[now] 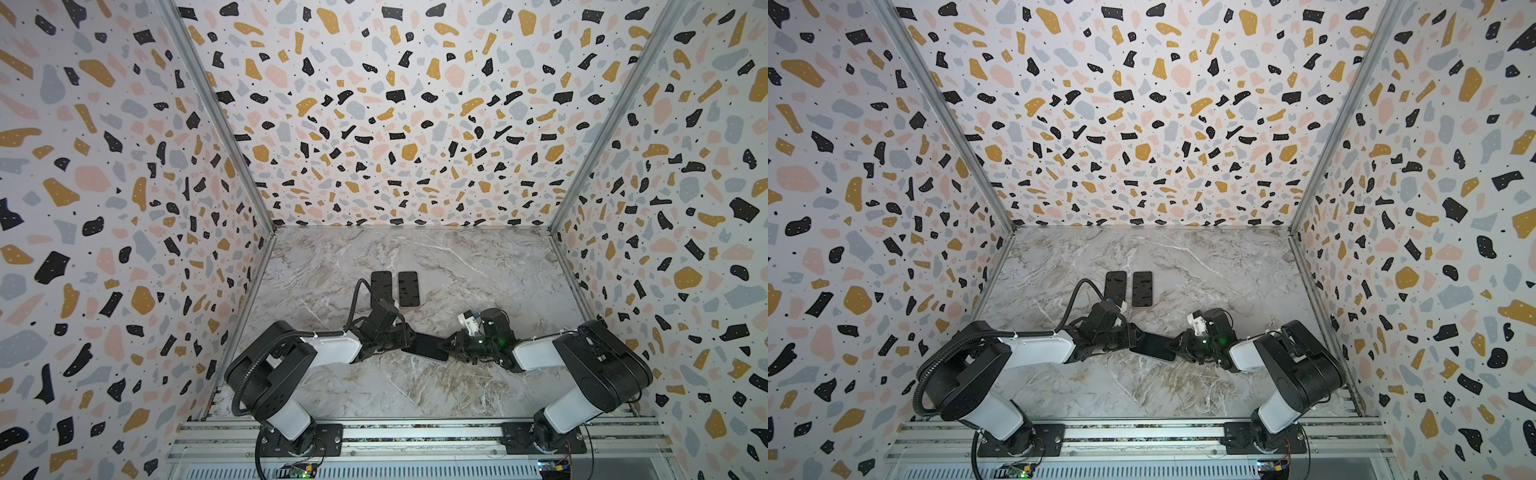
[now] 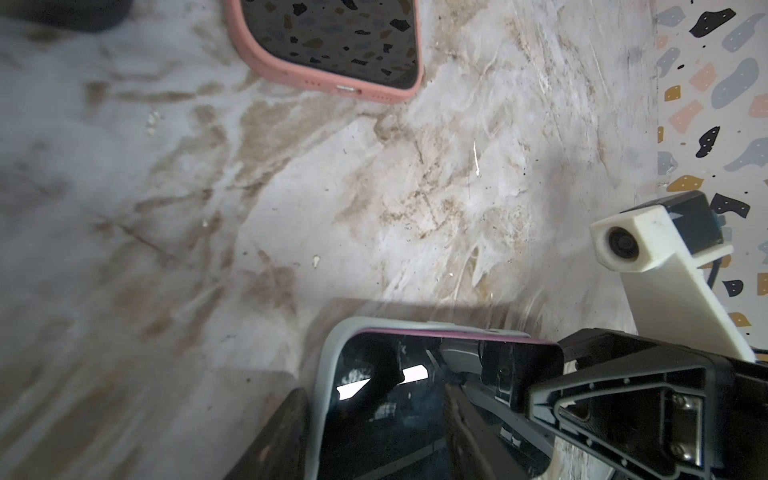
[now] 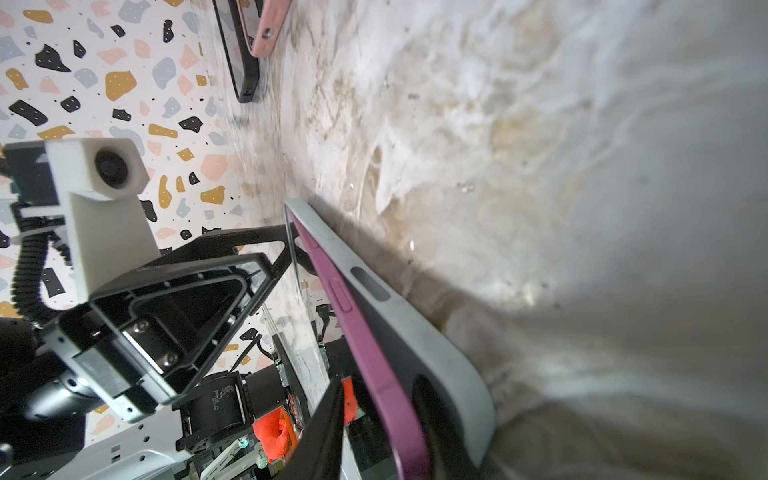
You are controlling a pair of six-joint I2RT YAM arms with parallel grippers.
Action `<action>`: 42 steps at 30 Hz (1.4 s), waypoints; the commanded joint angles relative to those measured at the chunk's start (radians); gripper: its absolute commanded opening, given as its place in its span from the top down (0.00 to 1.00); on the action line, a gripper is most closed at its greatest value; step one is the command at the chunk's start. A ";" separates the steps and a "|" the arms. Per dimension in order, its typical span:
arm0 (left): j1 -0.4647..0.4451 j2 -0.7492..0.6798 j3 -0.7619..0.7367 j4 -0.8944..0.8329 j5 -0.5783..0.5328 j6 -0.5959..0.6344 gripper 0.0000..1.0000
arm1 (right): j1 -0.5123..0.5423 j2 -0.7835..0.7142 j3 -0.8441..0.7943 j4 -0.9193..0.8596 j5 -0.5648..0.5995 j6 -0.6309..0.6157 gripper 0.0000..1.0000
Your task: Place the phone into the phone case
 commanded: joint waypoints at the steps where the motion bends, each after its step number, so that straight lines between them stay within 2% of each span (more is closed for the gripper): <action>1: -0.025 -0.008 0.002 -0.019 0.074 0.005 0.48 | 0.010 -0.066 0.033 -0.135 0.033 -0.050 0.67; 7: -0.018 -0.016 0.002 -0.034 0.063 0.019 0.48 | 0.009 -0.175 0.079 -0.365 0.136 -0.155 0.59; 14: -0.014 -0.014 -0.012 -0.017 0.063 0.012 0.48 | 0.009 -0.213 0.136 -0.497 0.189 -0.263 0.54; 21: -0.013 -0.038 -0.019 -0.067 0.050 0.021 0.46 | 0.002 -0.236 0.136 -0.508 0.195 -0.346 0.53; 27: -0.005 -0.090 -0.004 -0.195 0.001 0.051 0.46 | -0.019 -0.291 0.143 -0.508 0.177 -0.465 0.49; 35: -0.015 -0.162 0.003 -0.311 -0.030 0.049 0.41 | -0.031 -0.265 0.232 -0.603 0.214 -0.666 0.46; 42: -0.081 -0.250 -0.073 -0.276 -0.003 -0.019 0.37 | -0.028 -0.184 0.271 -0.578 0.239 -0.732 0.38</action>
